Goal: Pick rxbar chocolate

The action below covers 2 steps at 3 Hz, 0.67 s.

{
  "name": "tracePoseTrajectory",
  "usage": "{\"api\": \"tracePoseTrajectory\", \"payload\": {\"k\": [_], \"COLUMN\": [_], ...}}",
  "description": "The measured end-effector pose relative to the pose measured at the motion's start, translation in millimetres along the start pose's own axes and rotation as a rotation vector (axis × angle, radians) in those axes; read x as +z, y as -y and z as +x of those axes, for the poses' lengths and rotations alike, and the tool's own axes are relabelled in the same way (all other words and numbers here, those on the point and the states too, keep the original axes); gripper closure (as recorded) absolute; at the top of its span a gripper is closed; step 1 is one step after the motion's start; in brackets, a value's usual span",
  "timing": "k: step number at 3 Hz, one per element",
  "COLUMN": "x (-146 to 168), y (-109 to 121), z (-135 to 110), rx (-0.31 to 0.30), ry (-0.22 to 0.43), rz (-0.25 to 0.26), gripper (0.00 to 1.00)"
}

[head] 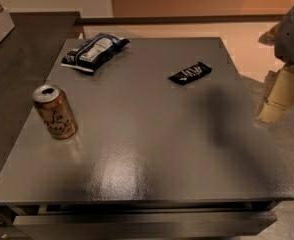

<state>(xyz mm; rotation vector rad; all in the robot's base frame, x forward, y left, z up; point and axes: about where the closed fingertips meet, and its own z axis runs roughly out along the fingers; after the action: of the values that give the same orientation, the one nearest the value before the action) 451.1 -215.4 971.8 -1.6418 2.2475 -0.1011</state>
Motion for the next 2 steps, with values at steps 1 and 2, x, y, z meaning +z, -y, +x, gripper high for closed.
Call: {"api": "tracePoseTrajectory", "payload": {"k": [1, 2], "x": [20.6, 46.0], "y": [24.0, 53.1], "z": [-2.6, -4.8], "rx": [0.074, 0.134], "ry": [0.038, 0.111], "rz": [0.027, 0.039], "gripper": [0.00, 0.00]}}
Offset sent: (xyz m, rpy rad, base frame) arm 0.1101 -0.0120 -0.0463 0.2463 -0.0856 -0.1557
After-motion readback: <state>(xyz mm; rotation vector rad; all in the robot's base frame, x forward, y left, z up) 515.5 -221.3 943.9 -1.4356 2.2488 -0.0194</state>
